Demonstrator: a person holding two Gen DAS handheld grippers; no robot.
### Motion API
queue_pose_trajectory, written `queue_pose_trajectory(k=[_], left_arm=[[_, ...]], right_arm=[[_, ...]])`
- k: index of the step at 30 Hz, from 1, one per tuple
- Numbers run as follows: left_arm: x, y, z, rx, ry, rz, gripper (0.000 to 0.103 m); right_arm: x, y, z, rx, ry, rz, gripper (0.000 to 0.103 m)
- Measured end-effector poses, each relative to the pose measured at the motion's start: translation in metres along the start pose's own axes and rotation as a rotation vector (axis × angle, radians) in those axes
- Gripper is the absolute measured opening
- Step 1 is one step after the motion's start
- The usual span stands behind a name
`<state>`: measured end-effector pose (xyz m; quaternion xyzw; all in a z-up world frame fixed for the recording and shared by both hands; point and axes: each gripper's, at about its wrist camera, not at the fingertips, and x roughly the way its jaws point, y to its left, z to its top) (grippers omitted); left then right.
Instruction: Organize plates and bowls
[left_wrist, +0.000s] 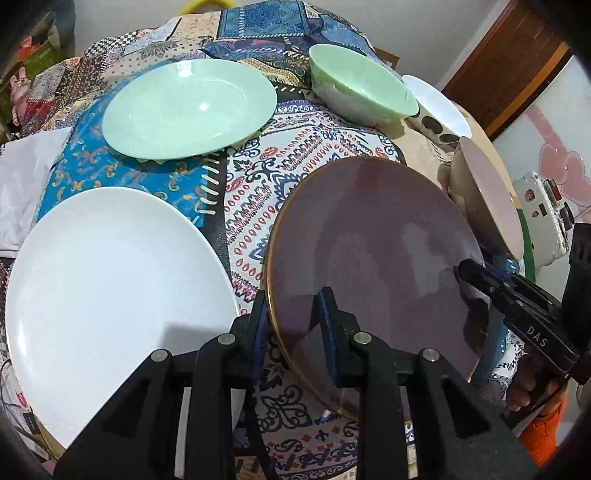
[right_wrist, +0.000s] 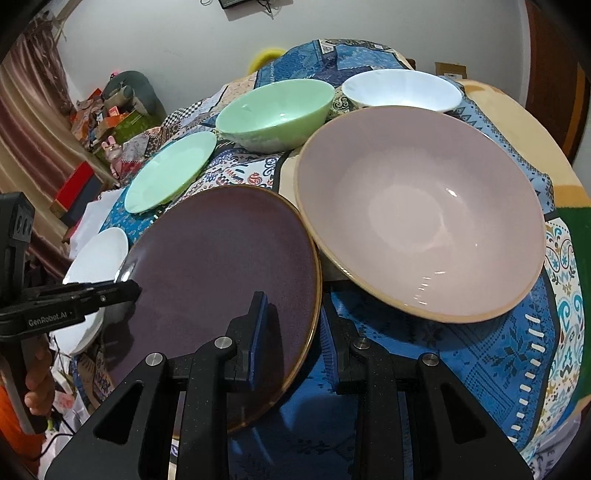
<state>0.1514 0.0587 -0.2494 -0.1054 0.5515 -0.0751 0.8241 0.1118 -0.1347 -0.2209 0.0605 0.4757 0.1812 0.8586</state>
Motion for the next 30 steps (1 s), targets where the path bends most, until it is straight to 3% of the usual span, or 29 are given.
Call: queue_pose_trajectory(k=[10,19,22,26,30], left_arm=[[0.000,0.000,0.003,-0.004,0.015,0.003,0.026],[-0.044,-0.004,-0.002,0.025,-0.088,0.048,0.027],[-0.063,-0.002,-0.004,0.031,-0.128,0.071,0.033],[-0.089,0.002,-0.009,0.043,-0.203,0.116,0.050],[-0.111,0.012,-0.015,0.048,-0.252,0.150,0.055]], right_arm=[[-0.003,0.000,0.002,-0.013,0.005,-0.010,0.027],[-0.032,0.010,0.006,-0.050,-0.067,-0.013,0.027],[-0.039,0.019,0.009,-0.061,-0.089,0.002,0.028],[-0.044,0.033,0.015,-0.093,-0.112,0.015,0.033],[-0.045,0.050,0.021,-0.129,-0.132,0.031,0.038]])
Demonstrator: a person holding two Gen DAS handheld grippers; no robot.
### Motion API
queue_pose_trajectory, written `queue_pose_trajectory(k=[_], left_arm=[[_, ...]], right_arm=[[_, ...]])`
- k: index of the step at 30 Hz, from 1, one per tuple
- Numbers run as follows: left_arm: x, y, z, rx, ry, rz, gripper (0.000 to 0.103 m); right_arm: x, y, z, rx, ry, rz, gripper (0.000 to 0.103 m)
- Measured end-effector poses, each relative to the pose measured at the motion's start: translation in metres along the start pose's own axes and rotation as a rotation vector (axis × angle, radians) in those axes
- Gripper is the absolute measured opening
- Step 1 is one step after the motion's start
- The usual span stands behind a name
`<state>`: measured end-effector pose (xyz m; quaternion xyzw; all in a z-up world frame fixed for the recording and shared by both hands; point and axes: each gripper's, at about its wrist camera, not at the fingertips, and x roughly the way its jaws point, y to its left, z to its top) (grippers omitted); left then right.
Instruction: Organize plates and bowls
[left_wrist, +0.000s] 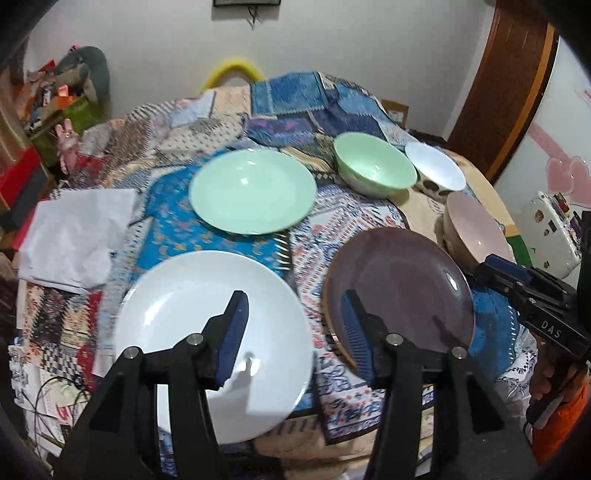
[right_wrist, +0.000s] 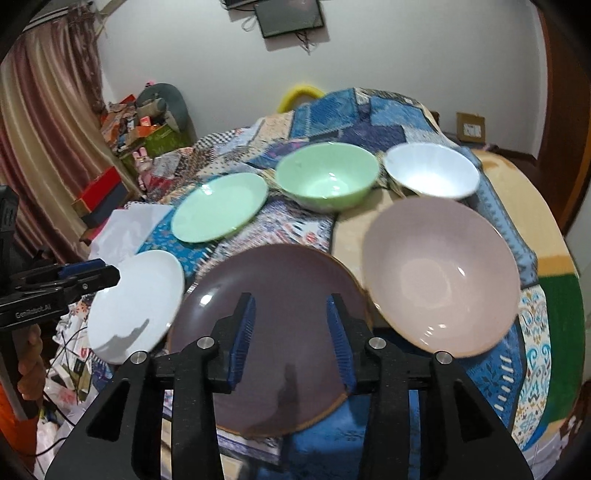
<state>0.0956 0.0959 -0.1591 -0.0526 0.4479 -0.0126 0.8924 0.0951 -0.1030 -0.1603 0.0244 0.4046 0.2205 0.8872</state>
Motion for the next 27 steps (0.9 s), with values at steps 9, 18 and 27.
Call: queue_pose_trajectory(k=[9,18,27], left_arm=[[-0.021,0.049,-0.009,-0.053,-0.032,0.085,0.062],[0.002,0.108,-0.037,-0.160,0.047,0.144,0.062],[0.025,0.146,-0.061,-0.243,0.110,0.131,0.062]], right_arm=[[0.020,0.042,0.015,-0.084,0.000,0.060,0.050],[0.059,0.085,0.023,-0.182,0.061,0.101,0.051],[0.105,0.112,0.020,-0.262,0.180,0.119,0.051]])
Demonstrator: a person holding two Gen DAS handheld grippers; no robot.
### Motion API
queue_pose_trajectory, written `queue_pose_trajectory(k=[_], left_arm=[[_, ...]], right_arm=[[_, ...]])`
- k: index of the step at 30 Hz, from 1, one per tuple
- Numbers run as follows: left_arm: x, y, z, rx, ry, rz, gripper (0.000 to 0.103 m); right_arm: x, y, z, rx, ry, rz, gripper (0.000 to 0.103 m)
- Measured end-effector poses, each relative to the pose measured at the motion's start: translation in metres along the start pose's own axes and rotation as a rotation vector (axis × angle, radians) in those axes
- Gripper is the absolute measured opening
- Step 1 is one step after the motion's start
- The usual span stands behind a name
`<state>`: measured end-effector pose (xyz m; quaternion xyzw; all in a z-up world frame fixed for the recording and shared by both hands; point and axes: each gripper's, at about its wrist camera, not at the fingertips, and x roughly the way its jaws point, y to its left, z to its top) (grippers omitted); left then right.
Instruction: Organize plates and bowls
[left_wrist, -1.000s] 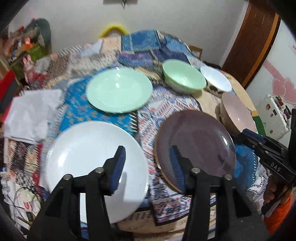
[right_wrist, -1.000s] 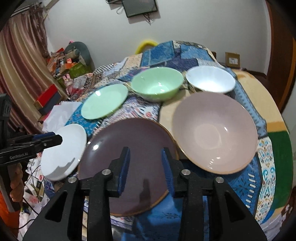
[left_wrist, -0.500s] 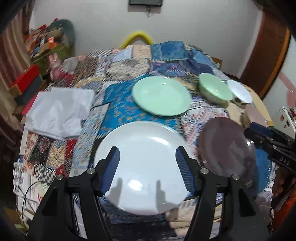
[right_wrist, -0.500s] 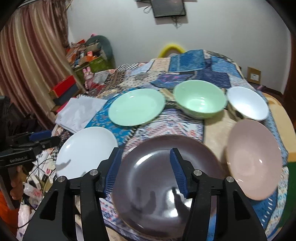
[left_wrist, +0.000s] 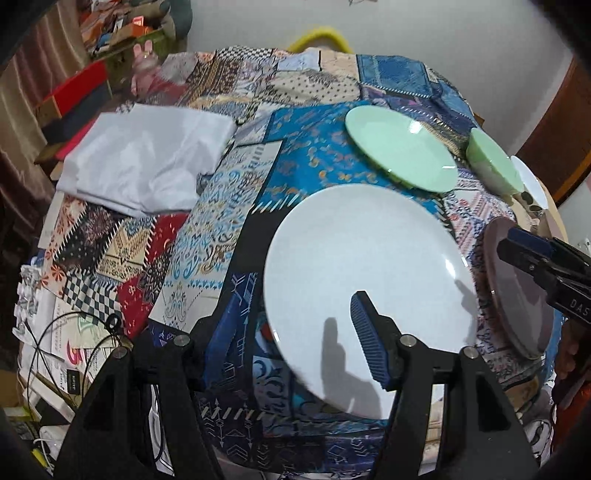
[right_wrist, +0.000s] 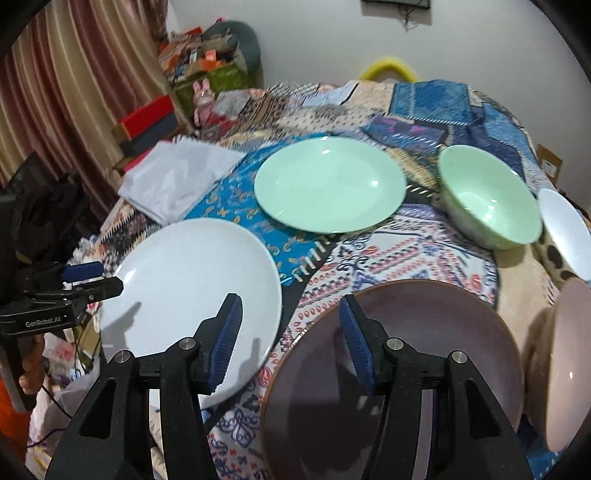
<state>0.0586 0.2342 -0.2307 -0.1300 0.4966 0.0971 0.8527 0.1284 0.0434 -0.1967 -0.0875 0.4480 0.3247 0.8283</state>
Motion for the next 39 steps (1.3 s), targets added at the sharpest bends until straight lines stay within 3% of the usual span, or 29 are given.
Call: queue_pose_trajectory(k=[4,8,14,20,25,39], left_arm=[[0.010,0.006,-0.003,-0.020,0.028,-0.027,0.060],[0.016,0.006,-0.006,-0.021,0.047,-0.047,0.049],[0.024,0.005,-0.012,-0.022,0.079,-0.084,0.036],[0.023,0.003,-0.014,-0.025,0.081,-0.101,0.036],[0.024,0.003,-0.016,-0.040,0.082,-0.118,0.036],[0.018,0.003,-0.015,-0.080,0.073,-0.102,0.036]], right_arm=[[0.015,0.004,0.003,-0.038,0.044,0.008,0.051],[0.027,0.008,0.007,-0.069,0.090,0.030,0.051],[0.044,0.008,0.009,-0.085,0.159,0.051,0.033],[0.055,0.012,0.007,-0.100,0.213,0.069,0.028],[0.061,0.017,0.008,-0.130,0.222,0.052,0.029],[0.054,0.007,0.008,0.001,0.177,0.109,0.028]])
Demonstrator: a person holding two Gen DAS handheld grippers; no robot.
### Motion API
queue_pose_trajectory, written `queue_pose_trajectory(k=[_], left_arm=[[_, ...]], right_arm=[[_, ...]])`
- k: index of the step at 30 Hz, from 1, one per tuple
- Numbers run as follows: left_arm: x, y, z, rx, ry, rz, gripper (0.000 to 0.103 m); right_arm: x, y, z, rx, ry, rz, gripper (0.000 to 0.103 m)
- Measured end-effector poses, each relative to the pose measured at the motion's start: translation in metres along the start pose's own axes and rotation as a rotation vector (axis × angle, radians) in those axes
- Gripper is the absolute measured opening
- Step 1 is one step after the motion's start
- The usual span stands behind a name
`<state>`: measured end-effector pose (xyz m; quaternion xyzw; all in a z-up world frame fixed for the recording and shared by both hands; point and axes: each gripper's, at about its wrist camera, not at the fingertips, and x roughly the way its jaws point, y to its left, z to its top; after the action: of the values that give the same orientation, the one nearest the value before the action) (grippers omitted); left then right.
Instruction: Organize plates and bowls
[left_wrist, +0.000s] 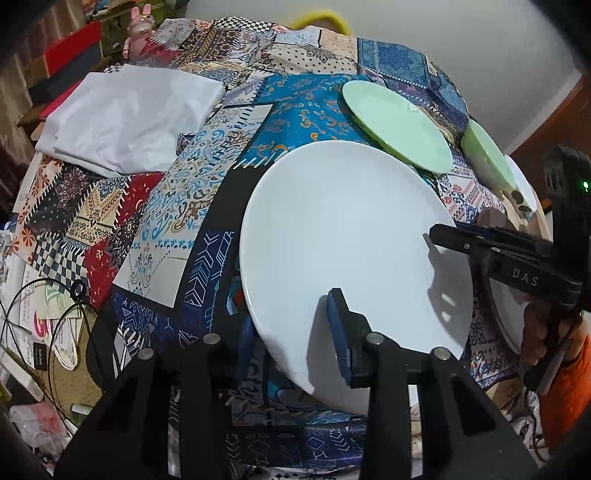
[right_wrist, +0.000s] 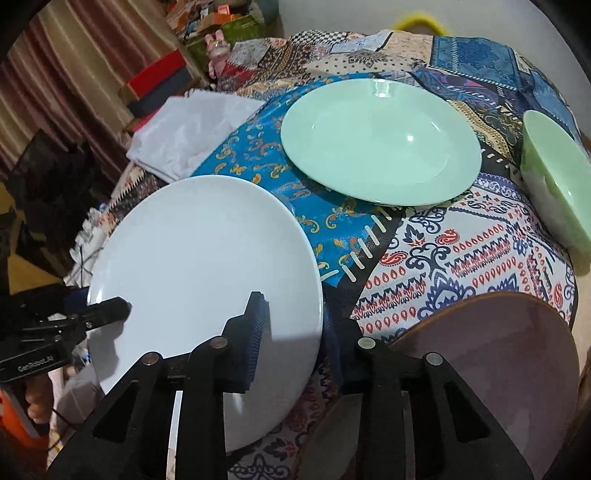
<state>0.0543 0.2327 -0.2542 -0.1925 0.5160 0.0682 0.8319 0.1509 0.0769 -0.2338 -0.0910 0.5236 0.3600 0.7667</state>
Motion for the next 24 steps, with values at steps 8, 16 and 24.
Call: queue_pose_trajectory(k=[8,16,24], left_arm=[[-0.018,-0.011,0.007,0.006,-0.044,0.003,0.036],[-0.037,-0.039,0.018,0.051,-0.095,-0.001,0.036],[-0.044,-0.069,0.022,0.099,-0.120,-0.022,0.036]], right_arm=[[-0.022,0.000,-0.003,0.020,-0.064,0.009,0.028],[-0.047,-0.011,-0.008,0.048,-0.126,-0.004,0.028],[-0.076,-0.028,-0.019,0.084,-0.183,-0.024,0.028]])
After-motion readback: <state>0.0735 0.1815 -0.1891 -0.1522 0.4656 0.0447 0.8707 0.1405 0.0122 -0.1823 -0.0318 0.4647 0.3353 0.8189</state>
